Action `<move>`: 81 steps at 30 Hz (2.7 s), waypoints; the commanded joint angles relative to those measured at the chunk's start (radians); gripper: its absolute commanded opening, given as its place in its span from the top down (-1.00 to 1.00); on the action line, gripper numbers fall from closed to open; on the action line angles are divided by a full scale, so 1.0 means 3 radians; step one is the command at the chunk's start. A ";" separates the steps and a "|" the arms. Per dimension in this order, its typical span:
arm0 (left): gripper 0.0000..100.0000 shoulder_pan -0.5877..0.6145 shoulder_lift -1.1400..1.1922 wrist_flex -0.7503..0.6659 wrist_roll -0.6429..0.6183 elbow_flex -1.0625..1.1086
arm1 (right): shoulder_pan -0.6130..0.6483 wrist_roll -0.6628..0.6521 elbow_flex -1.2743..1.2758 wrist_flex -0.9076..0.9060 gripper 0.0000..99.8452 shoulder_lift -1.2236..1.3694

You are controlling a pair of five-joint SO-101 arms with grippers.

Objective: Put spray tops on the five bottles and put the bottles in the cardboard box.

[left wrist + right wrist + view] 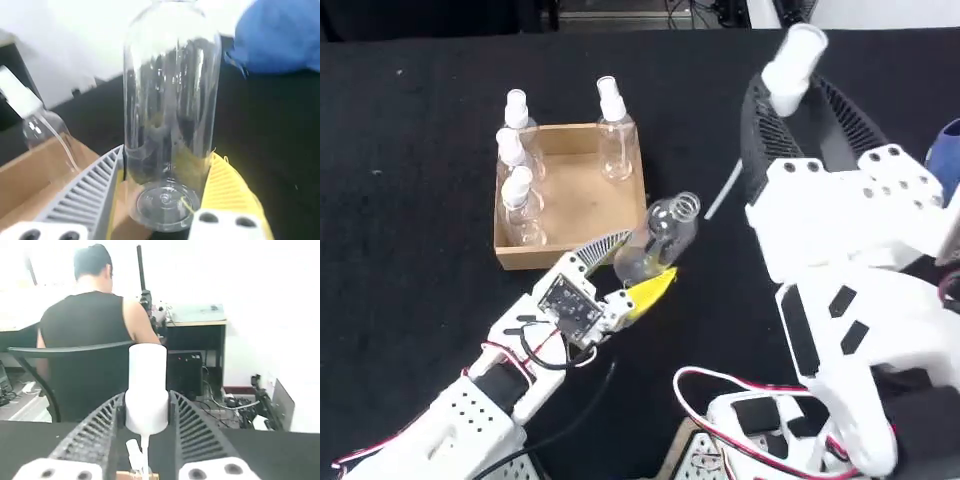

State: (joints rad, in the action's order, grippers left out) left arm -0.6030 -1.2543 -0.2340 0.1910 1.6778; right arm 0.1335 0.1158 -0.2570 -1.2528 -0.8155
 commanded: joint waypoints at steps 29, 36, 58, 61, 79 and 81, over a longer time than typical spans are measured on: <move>0.94 0.0294 -0.0015 -0.0547 -0.0629 0.0079 | 0.0665 -0.0005 0.0519 0.1105 0.98 -0.0120; 0.94 0.0294 -0.0015 -0.0532 -0.0629 0.0079 | 0.0665 -0.0005 0.0933 0.1586 0.98 -0.0130; 0.94 0.0294 -0.0015 -0.0537 -0.0634 0.0079 | 0.0864 0.0000 0.1409 0.0905 0.97 -0.0151; 0.94 0.0294 -0.0015 -0.0537 -0.0639 0.0079 | 0.1043 -0.0005 0.1399 0.0685 0.95 -0.0151; 0.94 0.0294 -0.0015 -0.0537 -0.0634 0.0079 | 0.1253 -0.0005 0.1936 0.0205 0.57 -0.1010; 0.94 0.0294 -0.0015 -0.0527 -0.0634 0.0079 | 0.1366 -0.0005 0.2258 0.0210 0.57 -0.1184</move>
State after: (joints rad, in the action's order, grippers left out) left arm -0.5217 -1.2543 -0.3751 0.0084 1.6778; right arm 0.4895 0.1158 0.2739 -1.1776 -1.0886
